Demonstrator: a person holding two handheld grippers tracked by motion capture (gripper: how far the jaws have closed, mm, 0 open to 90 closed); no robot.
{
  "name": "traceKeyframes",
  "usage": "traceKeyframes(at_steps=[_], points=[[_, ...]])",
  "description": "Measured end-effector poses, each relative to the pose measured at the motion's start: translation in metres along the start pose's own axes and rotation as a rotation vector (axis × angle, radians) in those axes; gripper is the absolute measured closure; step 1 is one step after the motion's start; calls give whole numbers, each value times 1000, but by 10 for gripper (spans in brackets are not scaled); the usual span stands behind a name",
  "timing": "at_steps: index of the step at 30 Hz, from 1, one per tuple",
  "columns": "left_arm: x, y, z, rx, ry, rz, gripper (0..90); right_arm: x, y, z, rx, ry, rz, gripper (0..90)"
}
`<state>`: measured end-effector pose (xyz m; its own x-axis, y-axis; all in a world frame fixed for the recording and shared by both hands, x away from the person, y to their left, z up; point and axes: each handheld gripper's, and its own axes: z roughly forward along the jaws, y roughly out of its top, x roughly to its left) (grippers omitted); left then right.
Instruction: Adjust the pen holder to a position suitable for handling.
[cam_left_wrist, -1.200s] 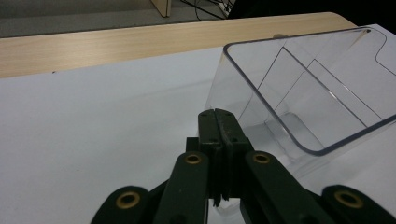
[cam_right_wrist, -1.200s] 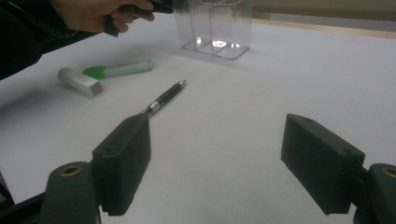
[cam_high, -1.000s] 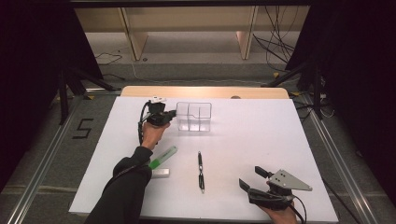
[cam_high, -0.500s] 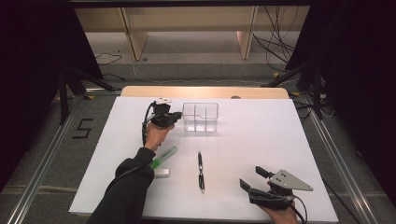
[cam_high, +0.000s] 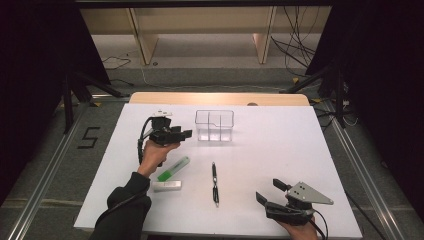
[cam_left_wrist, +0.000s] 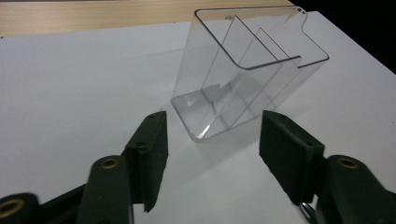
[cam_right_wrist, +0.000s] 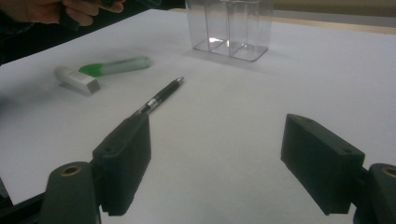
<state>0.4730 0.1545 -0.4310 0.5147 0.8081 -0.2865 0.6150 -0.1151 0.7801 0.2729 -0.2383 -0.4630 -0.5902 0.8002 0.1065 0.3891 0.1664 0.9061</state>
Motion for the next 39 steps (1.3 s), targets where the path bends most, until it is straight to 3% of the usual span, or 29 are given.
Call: traceKeyframes(at_steps=[3, 7, 13, 20, 28, 39], points=[[-4, -8, -10, -10, -19, -4, 369, 0, 0, 1, 5, -5, 11, 253], [-9, -16, -18, -1, -19, 26, 328, 1, 1, 2, 17, -20, 29, 254], [-17, -32, -33, -27, -42, 59, 279, 9, 3, 9, 48, -37, 60, 257], [-26, -48, -48, -69, -77, 72, 249, 20, 5, 18, 70, -37, 52, 261], [-35, -68, -62, -110, -91, 119, 215, 22, 11, 24, 84, -44, 104, 275], [-48, -89, -79, -137, -94, 148, 197, 43, 20, 44, 121, -36, 70, 285]])
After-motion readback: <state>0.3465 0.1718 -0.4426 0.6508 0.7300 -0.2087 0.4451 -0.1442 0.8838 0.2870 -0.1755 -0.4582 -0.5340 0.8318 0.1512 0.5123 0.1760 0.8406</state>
